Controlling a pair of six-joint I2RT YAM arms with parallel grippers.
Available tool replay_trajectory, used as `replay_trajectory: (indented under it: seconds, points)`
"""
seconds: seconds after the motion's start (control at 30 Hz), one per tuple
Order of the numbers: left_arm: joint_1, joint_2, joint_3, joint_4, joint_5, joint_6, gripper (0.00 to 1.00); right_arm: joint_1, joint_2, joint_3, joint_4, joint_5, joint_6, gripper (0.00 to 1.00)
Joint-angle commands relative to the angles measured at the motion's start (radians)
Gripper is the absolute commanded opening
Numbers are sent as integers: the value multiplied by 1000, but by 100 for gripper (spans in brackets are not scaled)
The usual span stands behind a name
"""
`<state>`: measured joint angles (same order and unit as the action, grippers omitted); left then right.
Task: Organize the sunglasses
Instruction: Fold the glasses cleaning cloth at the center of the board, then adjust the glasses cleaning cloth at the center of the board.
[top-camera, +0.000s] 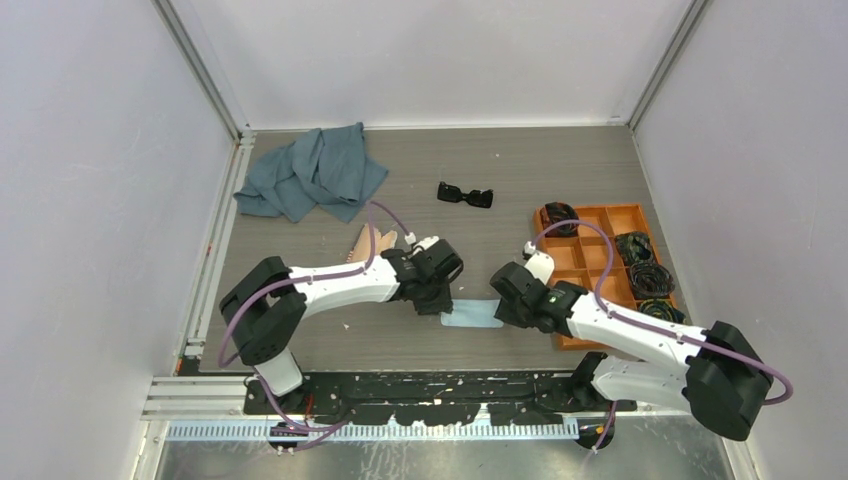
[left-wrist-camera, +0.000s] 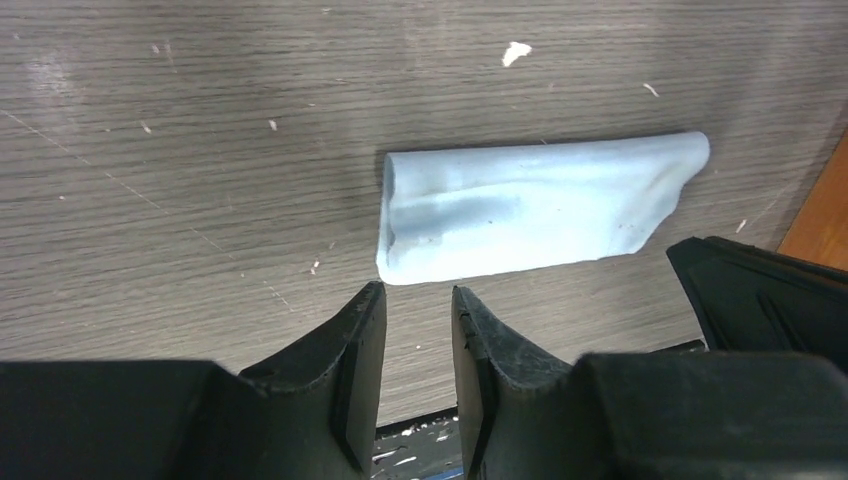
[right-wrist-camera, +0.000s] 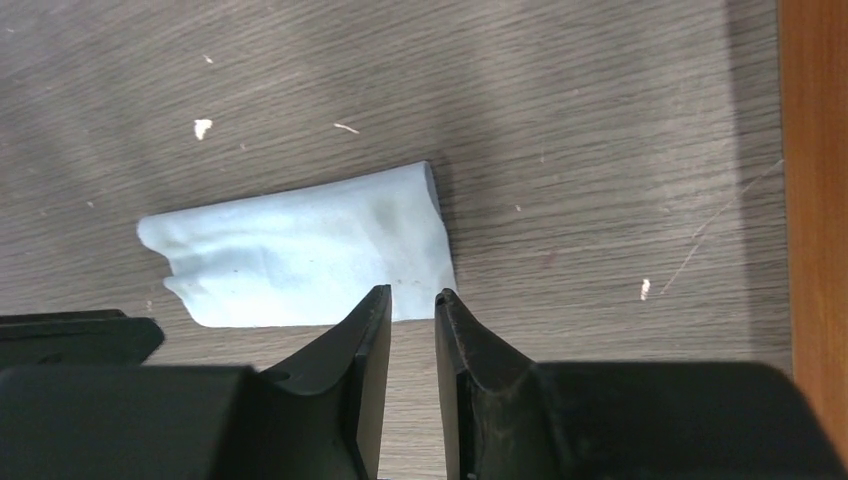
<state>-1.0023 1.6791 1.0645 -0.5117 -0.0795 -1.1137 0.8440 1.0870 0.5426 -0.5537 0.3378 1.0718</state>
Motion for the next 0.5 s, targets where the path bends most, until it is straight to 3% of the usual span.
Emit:
replay_trajectory:
  seconds: [0.0, 0.27, 0.47]
  points:
    - [-32, -34, 53, 10, -54, 33, 30, -3, 17, 60, 44, 33, -38, 27]
    - [-14, 30, 49, 182, -3, 75, 26, -70, 141, 83, 188, -75, -91, 24]
    - [26, 33, 11, 252, 8, 102, 24, -87, 165, 88, 216, -57, -104, 20]
